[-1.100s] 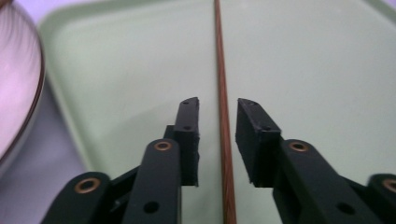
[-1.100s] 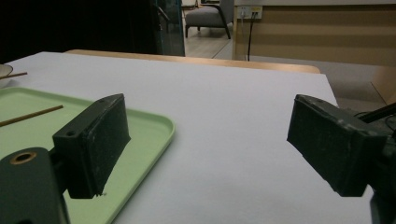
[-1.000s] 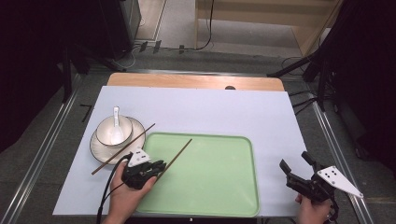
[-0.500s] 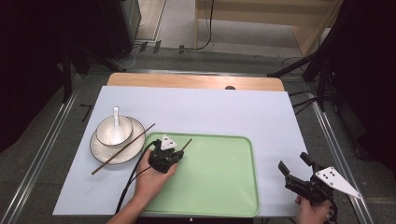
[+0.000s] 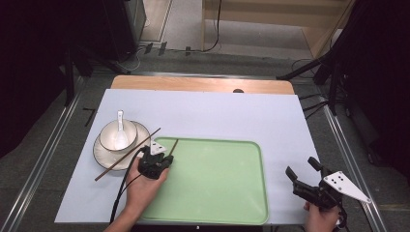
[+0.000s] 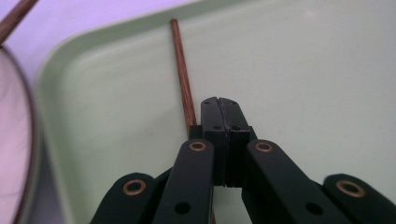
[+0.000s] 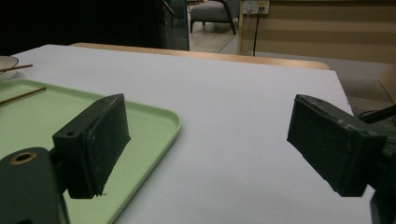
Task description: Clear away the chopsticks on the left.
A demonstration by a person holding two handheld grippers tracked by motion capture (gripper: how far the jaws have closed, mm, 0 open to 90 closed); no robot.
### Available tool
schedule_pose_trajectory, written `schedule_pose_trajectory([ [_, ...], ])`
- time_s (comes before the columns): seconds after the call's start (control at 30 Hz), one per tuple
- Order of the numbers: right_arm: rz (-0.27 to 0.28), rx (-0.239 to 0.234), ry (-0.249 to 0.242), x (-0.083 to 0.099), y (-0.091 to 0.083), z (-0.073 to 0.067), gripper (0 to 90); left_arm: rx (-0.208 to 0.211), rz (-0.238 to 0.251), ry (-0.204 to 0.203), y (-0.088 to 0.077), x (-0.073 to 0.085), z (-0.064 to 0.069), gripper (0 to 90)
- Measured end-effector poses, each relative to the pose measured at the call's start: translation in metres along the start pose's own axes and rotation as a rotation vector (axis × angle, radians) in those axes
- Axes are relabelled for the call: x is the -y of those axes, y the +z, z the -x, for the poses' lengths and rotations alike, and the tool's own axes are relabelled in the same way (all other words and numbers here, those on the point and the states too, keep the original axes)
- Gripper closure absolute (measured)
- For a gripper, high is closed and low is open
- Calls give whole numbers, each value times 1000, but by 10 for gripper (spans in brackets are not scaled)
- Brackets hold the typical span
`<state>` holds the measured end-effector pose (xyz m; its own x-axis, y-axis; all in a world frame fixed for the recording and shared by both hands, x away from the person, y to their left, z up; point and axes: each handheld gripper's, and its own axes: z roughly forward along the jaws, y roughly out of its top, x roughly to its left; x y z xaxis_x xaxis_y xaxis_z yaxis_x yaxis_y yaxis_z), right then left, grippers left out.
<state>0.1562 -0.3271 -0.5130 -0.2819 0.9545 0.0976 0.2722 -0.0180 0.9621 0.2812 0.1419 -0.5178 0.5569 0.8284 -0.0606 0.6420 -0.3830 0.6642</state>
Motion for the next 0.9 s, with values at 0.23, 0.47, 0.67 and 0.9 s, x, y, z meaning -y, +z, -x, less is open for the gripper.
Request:
schedule_pose_trajectory([
  [0.23, -3, 4, 1, 0, -1, -1, 127, -19, 8, -38, -14, 14, -17, 900],
  [0.47, -5, 9, -1, 0, 0, -1, 126, -11, 7, -30, -23, 23, -22, 900],
  [0.67, -4, 14, -2, 0, -2, -1, 127, -1, 14, -22, -24, 25, -22, 900],
  [0.9, -3, 17, -3, 0, -2, 1, 127, 25, 13, -14, -24, 25, -25, 900],
])
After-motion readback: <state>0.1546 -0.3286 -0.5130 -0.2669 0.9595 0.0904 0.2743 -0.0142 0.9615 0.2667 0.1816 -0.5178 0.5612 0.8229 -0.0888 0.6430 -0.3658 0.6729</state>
